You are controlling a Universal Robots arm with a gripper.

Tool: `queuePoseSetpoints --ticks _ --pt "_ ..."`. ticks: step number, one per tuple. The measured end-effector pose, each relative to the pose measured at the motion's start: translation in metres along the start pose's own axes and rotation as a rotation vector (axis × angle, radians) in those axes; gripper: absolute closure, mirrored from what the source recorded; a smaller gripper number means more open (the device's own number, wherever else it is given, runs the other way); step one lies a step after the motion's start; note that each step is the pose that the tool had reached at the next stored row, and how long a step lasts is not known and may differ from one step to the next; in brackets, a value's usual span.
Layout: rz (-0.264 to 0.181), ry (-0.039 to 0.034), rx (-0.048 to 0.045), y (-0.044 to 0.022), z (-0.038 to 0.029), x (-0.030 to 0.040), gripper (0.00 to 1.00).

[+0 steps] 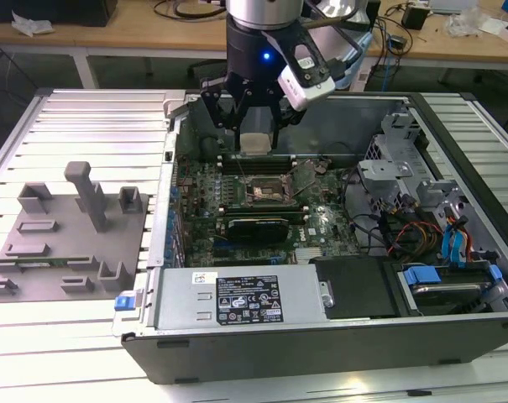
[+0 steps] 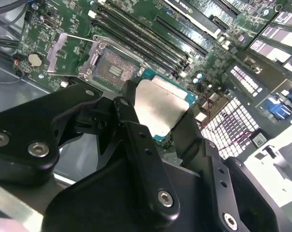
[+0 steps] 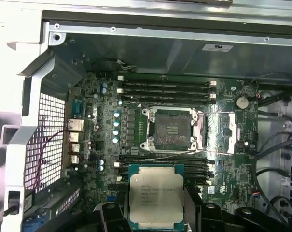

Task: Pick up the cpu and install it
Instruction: 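Pick up the cpu and move it towards the insertion slot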

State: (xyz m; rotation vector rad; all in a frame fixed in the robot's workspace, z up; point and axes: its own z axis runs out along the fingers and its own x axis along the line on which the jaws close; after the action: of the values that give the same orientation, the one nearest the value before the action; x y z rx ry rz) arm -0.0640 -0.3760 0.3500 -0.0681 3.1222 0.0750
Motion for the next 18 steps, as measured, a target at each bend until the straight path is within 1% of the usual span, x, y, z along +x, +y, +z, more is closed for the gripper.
queuePoseSetpoints --ticks 8,12,14,16,17,18 --pt "0.0 0.0014 0.0016 0.0037 0.0077 -0.0001 0.45" --pt "0.0 0.0035 0.0016 0.0064 0.0102 -0.002 0.45" --pt "0.0 0.006 0.0013 0.0073 0.0137 -0.004 0.45" --pt "0.0 0.0103 0.0017 0.0086 0.0213 -0.0071 0.45" --pt "0.0 0.0128 0.0057 0.0123 0.0251 -0.009 0.45" --pt "0.0 0.0135 0.0067 0.0135 0.0266 -0.0097 0.45"
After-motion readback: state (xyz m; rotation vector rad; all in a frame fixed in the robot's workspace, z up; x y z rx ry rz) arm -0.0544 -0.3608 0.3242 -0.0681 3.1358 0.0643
